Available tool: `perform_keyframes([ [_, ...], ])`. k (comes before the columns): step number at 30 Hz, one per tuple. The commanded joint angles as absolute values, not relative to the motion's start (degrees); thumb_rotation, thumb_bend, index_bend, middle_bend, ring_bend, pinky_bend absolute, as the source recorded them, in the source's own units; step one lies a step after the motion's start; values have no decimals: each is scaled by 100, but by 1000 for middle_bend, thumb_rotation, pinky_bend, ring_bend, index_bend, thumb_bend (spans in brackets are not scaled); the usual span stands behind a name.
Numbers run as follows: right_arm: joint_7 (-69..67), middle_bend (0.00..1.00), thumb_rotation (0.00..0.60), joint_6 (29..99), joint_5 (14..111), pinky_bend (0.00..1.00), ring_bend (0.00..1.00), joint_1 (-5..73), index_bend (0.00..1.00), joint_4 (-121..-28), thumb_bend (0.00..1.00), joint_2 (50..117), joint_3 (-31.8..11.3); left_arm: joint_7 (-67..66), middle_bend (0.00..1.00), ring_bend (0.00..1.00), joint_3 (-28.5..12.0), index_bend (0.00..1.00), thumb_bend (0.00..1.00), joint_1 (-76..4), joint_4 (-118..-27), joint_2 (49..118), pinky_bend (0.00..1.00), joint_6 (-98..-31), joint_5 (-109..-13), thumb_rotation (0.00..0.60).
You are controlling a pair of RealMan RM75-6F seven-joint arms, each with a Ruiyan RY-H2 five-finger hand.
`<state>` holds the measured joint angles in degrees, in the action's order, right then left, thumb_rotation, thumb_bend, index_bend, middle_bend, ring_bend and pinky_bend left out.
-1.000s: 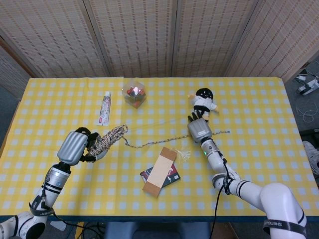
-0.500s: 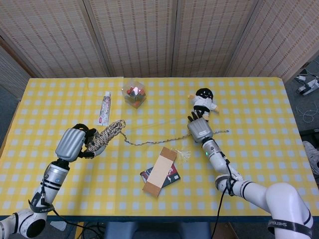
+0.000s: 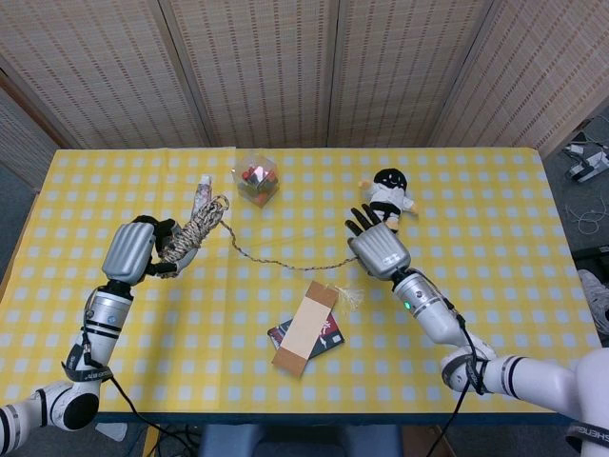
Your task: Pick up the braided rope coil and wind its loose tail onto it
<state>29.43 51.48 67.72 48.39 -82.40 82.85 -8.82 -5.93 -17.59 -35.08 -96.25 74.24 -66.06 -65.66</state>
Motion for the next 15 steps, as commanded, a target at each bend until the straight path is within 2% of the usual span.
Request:
perform_keyframes([
  [1, 2982, 189, 600, 5429, 7368, 0, 0, 4868, 618, -9423, 463, 7503, -968, -890, 792, 661, -1903, 796, 288, -3685, -9658, 7556, 308, -6515, -6232, 344],
  [8, 2983, 195, 600, 5262, 7373, 0, 0, 5282, 625, -10563, 463, 6934, -1530, -1234, 792, 662, -2019, 796, 288, -3978, -9662, 7857, 308, -6421, -5812, 349],
  [15, 3176, 196, 600, 4949, 6632, 0, 0, 5947, 625, -10884, 463, 6778, -2191, -1256, 792, 661, -2048, 796, 288, -4185, -9677, 8167, 308, -6458, -5883, 349],
])
